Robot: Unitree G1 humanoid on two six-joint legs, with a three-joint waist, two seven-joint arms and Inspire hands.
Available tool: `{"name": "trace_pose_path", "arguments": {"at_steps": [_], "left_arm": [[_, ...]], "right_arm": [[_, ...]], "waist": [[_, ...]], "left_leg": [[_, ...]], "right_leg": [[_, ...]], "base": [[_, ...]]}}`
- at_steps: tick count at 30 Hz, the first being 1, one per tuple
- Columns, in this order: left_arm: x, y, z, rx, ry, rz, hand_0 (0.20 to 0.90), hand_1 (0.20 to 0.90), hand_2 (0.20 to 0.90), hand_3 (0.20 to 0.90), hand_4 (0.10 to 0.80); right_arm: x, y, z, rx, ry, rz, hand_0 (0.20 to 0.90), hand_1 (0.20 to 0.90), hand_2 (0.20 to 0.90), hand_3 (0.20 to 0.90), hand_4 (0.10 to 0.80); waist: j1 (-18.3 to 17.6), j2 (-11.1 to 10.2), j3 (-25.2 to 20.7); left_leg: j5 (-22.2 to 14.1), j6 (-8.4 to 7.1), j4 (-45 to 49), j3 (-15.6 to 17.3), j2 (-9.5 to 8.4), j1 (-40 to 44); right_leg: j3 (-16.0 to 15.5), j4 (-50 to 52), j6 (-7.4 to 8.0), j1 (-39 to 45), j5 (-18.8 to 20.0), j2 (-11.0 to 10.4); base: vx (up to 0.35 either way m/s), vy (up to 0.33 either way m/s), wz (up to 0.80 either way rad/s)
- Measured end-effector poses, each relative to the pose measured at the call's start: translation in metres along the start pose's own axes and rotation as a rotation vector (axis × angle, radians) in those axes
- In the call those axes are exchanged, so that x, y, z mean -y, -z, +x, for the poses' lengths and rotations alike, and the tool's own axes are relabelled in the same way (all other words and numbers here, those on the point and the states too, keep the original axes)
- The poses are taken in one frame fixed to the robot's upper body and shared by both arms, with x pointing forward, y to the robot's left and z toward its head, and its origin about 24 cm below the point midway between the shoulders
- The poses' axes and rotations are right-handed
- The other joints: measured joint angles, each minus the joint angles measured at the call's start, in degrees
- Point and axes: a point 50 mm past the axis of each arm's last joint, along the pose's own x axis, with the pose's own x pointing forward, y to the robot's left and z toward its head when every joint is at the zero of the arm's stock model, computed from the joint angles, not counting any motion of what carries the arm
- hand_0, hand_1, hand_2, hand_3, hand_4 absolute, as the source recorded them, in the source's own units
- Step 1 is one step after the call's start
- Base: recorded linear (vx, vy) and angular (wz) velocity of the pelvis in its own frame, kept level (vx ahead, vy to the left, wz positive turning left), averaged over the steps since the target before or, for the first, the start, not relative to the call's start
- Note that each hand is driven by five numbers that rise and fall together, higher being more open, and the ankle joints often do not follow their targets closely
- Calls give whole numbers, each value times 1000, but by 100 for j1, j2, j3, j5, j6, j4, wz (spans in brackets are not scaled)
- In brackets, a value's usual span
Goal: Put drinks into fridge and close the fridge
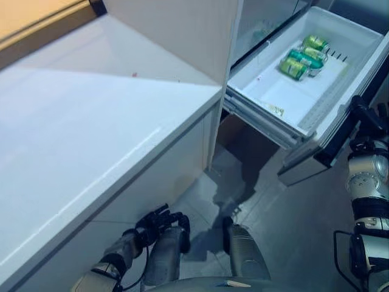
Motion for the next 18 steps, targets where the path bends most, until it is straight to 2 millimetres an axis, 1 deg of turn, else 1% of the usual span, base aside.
{"name": "trace_pose_path", "arguments": {"at_steps": [2,4,6,10,11,13,16,18], "left_arm": [[1,-6,1,21,2,-16,900,900,900,900,800],[4,-6,2,27,10,-28,900,900,900,900,800],[4,-7,2,39,12,-35,900,900,900,900,800],[4,-1,0,41,12,-78,900,900,900,900,800],[4,0,0,42,13,-85,900,900,900,900,800],[5,3,0,42,16,-100,900,900,900,900,800],[4,11,-1,36,21,-114,900,900,900,900,800],[5,13,-1,34,25,-117,900,900,900,900,800]], "right_arm": [[-9,-4,2,16,-30,22,900,900,900,900,800],[-11,-5,2,19,-64,22,900,900,900,900,800],[-17,-4,2,24,-113,16,900,900,900,900,800],[-35,-1,-3,15,-223,-43,900,900,900,900,800],[-36,-1,-4,11,-240,-44,900,900,900,900,800],[-40,1,-5,-12,-293,-50,900,900,900,900,800],[-48,8,-8,-58,-366,-72,900,900,900,900,800],[-56,9,-11,-77,-431,-83,900,900,900,900,800]], "waist": [[-26,29,97],[-23,30,101],[-21,40,103],[-22,89,109],[-23,97,111],[-21,105,111],[-11,158,125],[21,204,128]], "left_leg": [[-47,53,199,29,-9,-173],[-48,56,215,29,-60,-234],[-48,55,211,28,-68,-296],[-45,51,181,-9,-73,-291],[-41,44,171,-28,-78,-284],[-15,7,107,-71,-87,-224],[42,-78,-77,-214,-88,-32],[140,-150,-277,-340,-90,37]], "right_leg": [[30,157,2,-145,-2,-27],[30,206,12,-228,-7,-72],[21,211,13,-303,-7,-85],[-12,208,26,-299,-13,-87],[-21,203,29,-293,-14,-87],[-49,185,27,-245,-13,-89],[-212,12,8,-21,-2,-89],[-361,-135,-36,73,28,-82]], "base": [[-40,58,-4],[-11,52,-1],[16,49,-7],[37,52,-11],[57,60,-7],[51,47,2],[11,30,11],[-21,15,19]]}}
